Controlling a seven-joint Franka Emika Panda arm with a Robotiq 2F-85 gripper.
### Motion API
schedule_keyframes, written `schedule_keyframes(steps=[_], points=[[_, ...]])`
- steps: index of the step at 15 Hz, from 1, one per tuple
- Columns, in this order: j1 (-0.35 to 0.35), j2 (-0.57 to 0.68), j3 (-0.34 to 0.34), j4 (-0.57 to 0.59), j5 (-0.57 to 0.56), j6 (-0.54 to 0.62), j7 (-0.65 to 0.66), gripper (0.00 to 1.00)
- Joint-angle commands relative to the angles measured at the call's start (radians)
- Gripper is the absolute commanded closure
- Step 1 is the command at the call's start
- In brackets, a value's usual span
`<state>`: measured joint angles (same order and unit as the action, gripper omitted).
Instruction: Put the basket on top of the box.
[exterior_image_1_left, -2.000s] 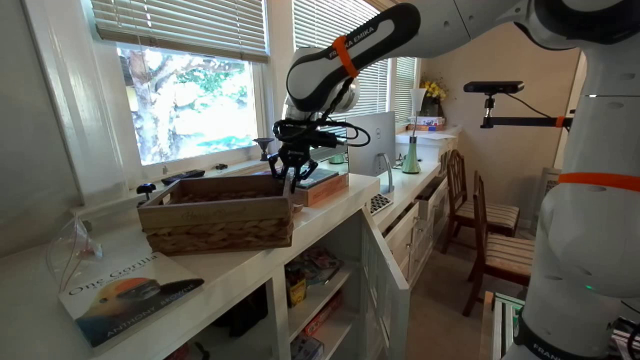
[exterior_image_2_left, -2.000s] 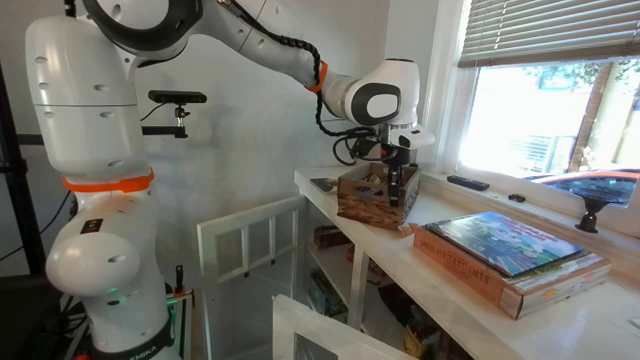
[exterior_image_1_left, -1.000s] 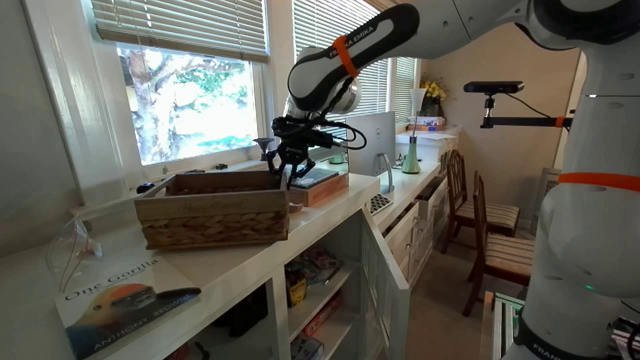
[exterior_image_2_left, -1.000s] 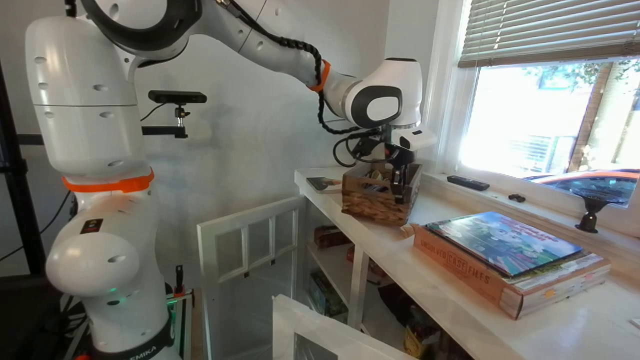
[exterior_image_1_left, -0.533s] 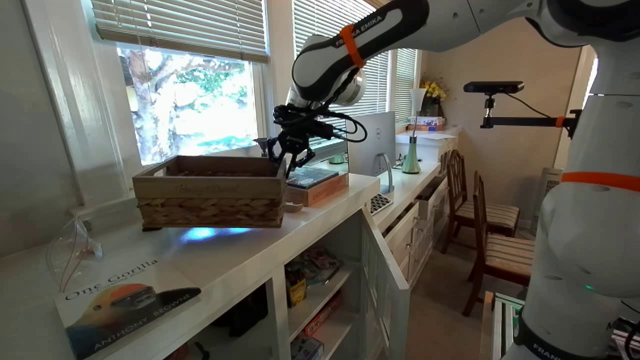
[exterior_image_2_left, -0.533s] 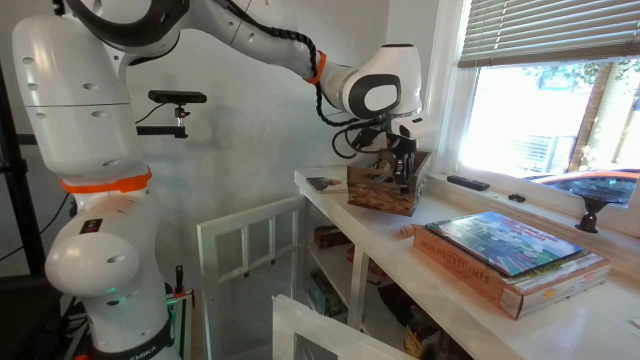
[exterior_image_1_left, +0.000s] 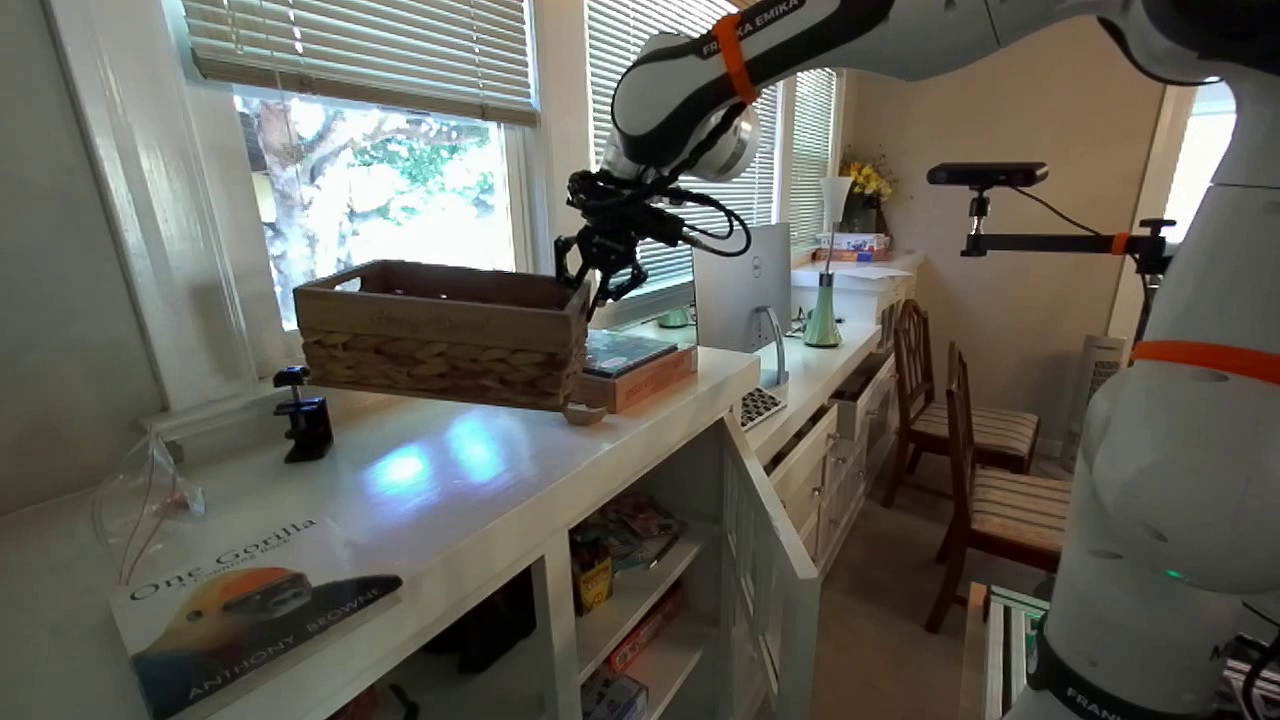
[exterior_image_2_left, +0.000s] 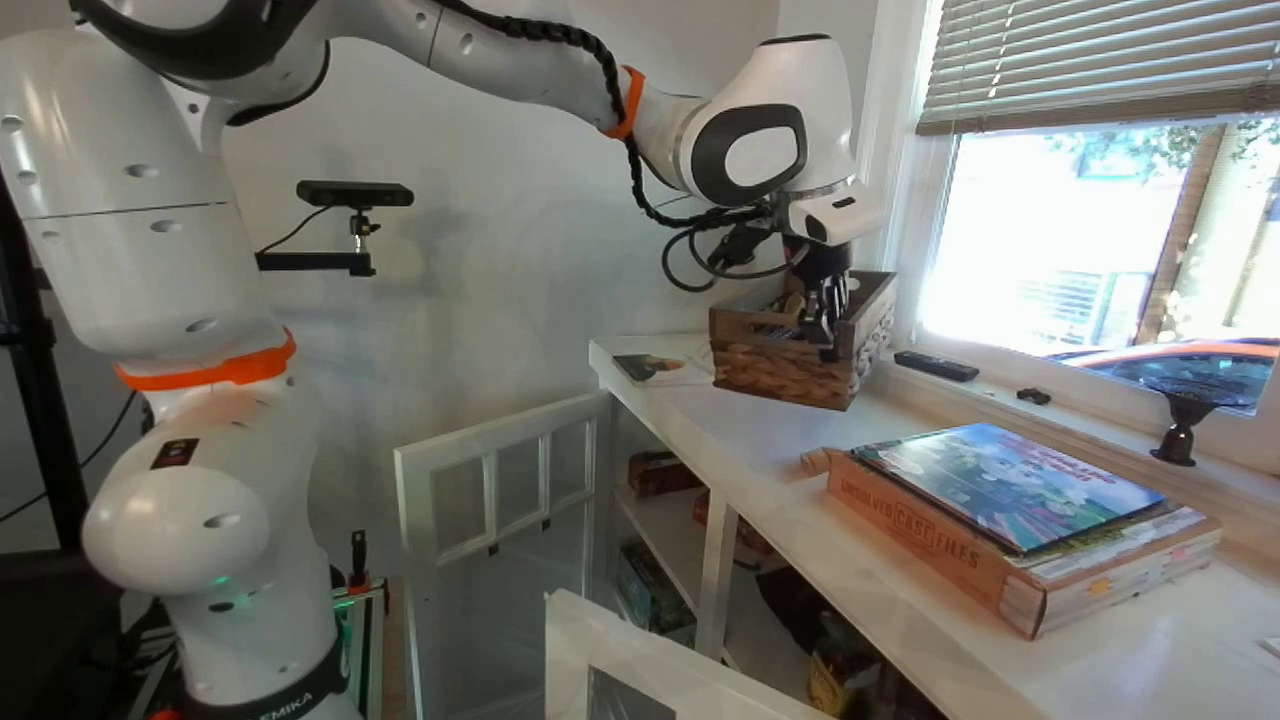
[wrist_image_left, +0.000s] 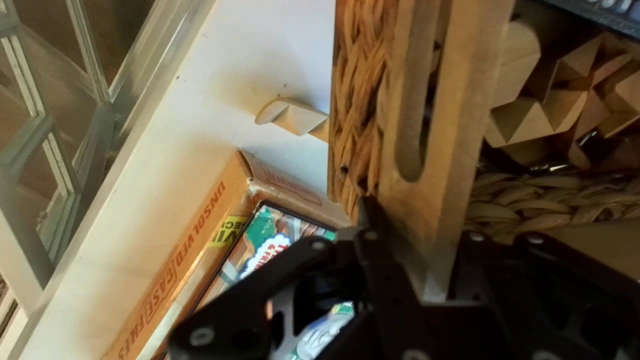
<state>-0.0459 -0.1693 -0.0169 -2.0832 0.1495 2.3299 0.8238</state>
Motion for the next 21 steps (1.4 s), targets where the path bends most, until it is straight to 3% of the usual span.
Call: schedule_keyframes(steps=[1, 10, 21], points=[[-0.024, -0.059, -0.012, -0.021, 0.046, 0.006, 0.041, 0.96], [-0.082, -0.147, -0.037, -0.080, 0.038, -0.006, 0.130, 0.96], [-0.158, -0.158, -0.047, -0.110, 0.001, -0.005, 0.238, 0.96]])
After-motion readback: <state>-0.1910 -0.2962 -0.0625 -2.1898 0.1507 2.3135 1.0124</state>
